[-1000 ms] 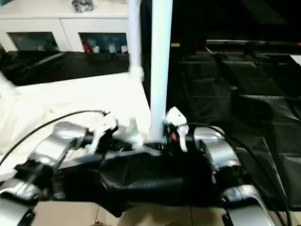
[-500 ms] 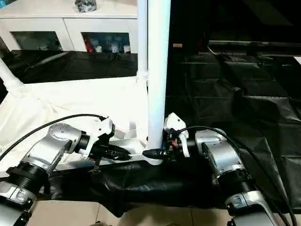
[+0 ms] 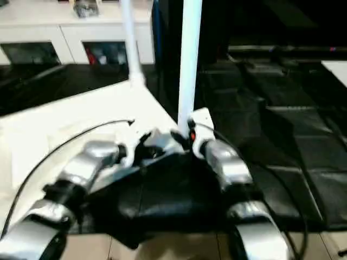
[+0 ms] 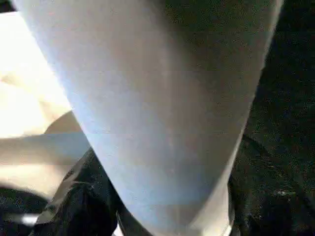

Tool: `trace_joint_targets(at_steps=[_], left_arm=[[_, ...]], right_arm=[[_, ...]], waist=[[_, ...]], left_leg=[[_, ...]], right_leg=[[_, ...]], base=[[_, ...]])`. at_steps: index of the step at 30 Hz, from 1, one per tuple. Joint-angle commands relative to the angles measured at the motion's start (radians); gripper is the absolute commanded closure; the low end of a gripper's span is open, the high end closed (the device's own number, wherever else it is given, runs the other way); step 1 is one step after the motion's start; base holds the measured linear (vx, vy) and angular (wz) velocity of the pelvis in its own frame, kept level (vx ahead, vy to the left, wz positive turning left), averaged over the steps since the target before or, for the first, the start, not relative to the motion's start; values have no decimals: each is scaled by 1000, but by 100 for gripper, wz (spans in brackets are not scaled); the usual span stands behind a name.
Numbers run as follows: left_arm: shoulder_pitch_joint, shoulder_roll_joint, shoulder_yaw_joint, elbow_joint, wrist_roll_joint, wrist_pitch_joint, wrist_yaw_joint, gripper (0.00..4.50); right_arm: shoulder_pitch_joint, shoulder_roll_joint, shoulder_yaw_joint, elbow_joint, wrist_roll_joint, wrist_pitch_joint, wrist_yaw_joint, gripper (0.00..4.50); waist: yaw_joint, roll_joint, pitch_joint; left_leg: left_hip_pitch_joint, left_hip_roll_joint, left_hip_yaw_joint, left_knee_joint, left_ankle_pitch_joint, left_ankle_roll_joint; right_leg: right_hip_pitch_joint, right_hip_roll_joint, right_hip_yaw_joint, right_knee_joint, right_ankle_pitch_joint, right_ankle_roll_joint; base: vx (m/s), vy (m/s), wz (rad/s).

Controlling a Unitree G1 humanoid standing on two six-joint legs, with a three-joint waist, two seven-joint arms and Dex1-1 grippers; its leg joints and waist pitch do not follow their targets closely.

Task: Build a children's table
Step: Rotate leg to tighten

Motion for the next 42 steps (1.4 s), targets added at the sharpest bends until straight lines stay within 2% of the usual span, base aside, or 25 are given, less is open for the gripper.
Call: trace_joint_targets(at_steps=[1,2,3,4,5,6,7,8,12,15,16,19,20,22,23,25,30,37,42], left_arm=[[-37,-61,-30,-18,-10,-33,-1,450],[-34,-57,-35,-21,-8,-41,-11,450],[-27,-48,-46,-28,-3,-59,-36,450],[-26,-47,-47,-29,-3,-61,-39,450],[-18,-34,-56,-36,0,-76,-62,450],[-15,-29,-59,-39,1,-83,-71,450],[-15,-29,-59,-39,1,-83,-71,450],[-8,-18,-69,-46,-1,-90,-93,450],[10,22,-90,-71,-13,-108,-175,450],[23,61,-100,-90,-21,-122,-260,450],[28,83,-104,-98,-29,-124,-306,450],[37,114,-110,-116,-50,-133,-378,450],[38,117,-110,-117,-52,-133,-384,450],[45,136,-116,-131,-62,-130,-426,450],[50,155,-122,-144,-65,-122,-459,450],[54,169,-124,-149,-66,-122,-479,450],[67,199,-135,-167,-73,-114,-539,450],[79,195,-134,-182,-74,-107,-537,450],[56,141,-104,-145,-57,-92,-402,450]], right_arm=[[6,93,61,61,0,15,40,138],[1,95,53,63,9,19,45,138],[-13,99,34,74,26,20,57,138],[-15,98,33,76,26,19,59,124],[-20,89,38,76,18,5,77,124],[-21,85,40,75,15,0,82,104],[-21,85,40,75,15,0,82,104],[-21,72,53,69,6,-13,105,87],[-1,23,101,30,-1,-65,254,87],[57,-39,151,-88,31,-58,465,87],[87,-78,179,-141,34,-65,542,87],[126,-138,215,-203,42,-52,650,87],[128,-142,218,-207,43,-51,659,87],[145,-173,232,-230,49,-39,717,87],[157,-197,239,-253,55,-19,763,111],[167,-215,244,-277,66,9,800,118],[189,-242,259,-336,79,50,850,164],[208,-238,278,-375,94,90,872,192],[199,-149,214,-323,83,72,698,194]], waist=[[1,-9,-60],[1,-9,-61],[2,-15,-61],[2,-10,-61],[1,-13,-60],[1,-12,-61],[1,-11,-61],[0,-15,-61],[2,-11,-66],[16,-11,-63],[19,-11,-64],[31,-11,-61],[32,-5,-61],[35,-8,-60],[37,-8,-59],[39,-9,-59],[42,-10,-62],[42,-14,-61],[40,-13,-59]], left_leg=[[-3,8,-1,-63,-216,50],[-4,9,-1,-63,-213,53],[-5,10,-1,-63,-202,60],[-5,11,-2,-65,-201,62],[-5,12,-1,-65,-204,63],[-5,12,-1,-64,-206,62],[-4,13,-1,-65,-203,62],[-5,13,0,-64,-203,64],[-8,15,0,-60,-175,81],[-8,20,3,-59,-158,107],[-7,22,4,-59,-159,109],[-3,24,4,-61,-179,102],[-2,24,4,-61,-185,99],[1,25,5,-62,-206,90],[0,25,4,-64,-214,83],[0,24,3,-65,-211,80],[-3,24,2,-63,-183,81],[-3,22,2,-63,-184,71],[-2,21,0,-65,-189,61]], right_leg=[[50,-65,39,-94,-288,-199],[51,-65,39,-93,-282,-200],[52,-65,40,-92,-267,-204],[52,-66,39,-90,-266,-207],[52,-66,39,-91,-266,-208],[53,-67,39,-89,-261,-210],[52,-67,40,-88,-246,-216],[52,-66,40,-88,-242,-217],[55,-68,40,-82,-195,-233],[57,-66,39,-77,-144,-245],[54,-65,40,-75,-138,-248],[52,-67,40,-78,-179,-243],[51,-66,40,-78,-187,-241],[49,-66,41,-82,-213,-238],[49,-68,42,-83,-232,-234],[50,-66,41,-83,-233,-229],[51,-66,41,-78,-199,-231],[50,-67,42,-82,-245,-214],[48,-68,40,-84,-258,-211]], base=[[0,0,0],[0,0,0],[0,0,0],[0,0,0],[0,0,0],[0,0,0],[0,0,0],[0,0,0],[0,0,0],[0,0,0],[0,0,0],[0,0,0],[0,0,0],[0,0,0],[0,0,0],[0,0,0],[0,0,0],[0,0,0],[0,0,0]])
